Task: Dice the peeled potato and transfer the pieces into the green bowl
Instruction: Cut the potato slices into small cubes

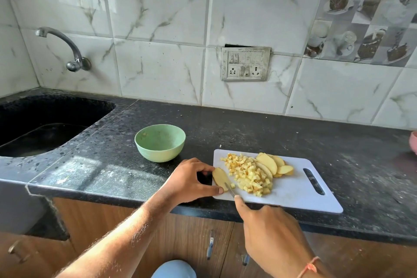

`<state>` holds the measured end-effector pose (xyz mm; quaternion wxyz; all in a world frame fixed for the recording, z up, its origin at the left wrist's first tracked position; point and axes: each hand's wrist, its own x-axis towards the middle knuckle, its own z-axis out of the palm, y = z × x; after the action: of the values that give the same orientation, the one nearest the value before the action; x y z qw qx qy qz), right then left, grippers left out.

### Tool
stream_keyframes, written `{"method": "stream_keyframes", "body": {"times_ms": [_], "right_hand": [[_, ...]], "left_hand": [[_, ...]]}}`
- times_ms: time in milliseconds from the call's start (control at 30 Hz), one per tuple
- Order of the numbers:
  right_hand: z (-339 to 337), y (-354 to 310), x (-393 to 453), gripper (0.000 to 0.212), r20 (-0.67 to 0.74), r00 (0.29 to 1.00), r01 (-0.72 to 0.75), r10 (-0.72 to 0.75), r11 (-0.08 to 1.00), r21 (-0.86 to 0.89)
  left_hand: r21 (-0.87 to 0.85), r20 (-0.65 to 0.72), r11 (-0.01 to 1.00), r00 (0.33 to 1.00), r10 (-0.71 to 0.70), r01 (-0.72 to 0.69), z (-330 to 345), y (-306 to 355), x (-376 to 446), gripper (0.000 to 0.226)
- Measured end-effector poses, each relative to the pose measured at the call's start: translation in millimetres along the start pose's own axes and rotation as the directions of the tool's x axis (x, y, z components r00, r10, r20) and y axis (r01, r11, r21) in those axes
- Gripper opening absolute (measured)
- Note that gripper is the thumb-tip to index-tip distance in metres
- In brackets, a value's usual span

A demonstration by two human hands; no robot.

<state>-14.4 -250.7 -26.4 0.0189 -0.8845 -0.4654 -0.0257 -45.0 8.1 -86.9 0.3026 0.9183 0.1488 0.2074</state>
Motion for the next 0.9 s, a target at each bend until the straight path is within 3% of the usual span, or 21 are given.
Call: {"method": "stream_keyframes", "body": {"times_ms": [133, 367, 533, 900], "right_hand": [[-7, 7, -16, 0.065, -0.007, 1.0, -0.013, 0.013, 1.0, 0.012], [-18, 13, -18, 0.05, -0.16, 0.986, -0.017, 0.047, 0.983, 0.183], [-21, 6, 6, 0.04, -0.149, 0.988, -0.007, 0.03, 0.988, 0.154], [-3, -6, 51, 0.043, -0.19, 0.981, -0.011, 0.034, 0.992, 0.123]], "left_hand": [[0.006, 0.005, 1.0, 1.0, -0.005, 0.005, -1, 2, 0, 0.07], [0.0, 0.013, 1.0, 1.0, -0.005, 0.005, -5, 4, -2, 0.067], [-0.007, -0.001, 1.0, 1.0, -0.03, 0.03, -5, 4, -3, 0.064], [-0.01, -0.007, 0.999, 0.999, -0.042, 0.042, -2, 2, 0, 0.06]]}}
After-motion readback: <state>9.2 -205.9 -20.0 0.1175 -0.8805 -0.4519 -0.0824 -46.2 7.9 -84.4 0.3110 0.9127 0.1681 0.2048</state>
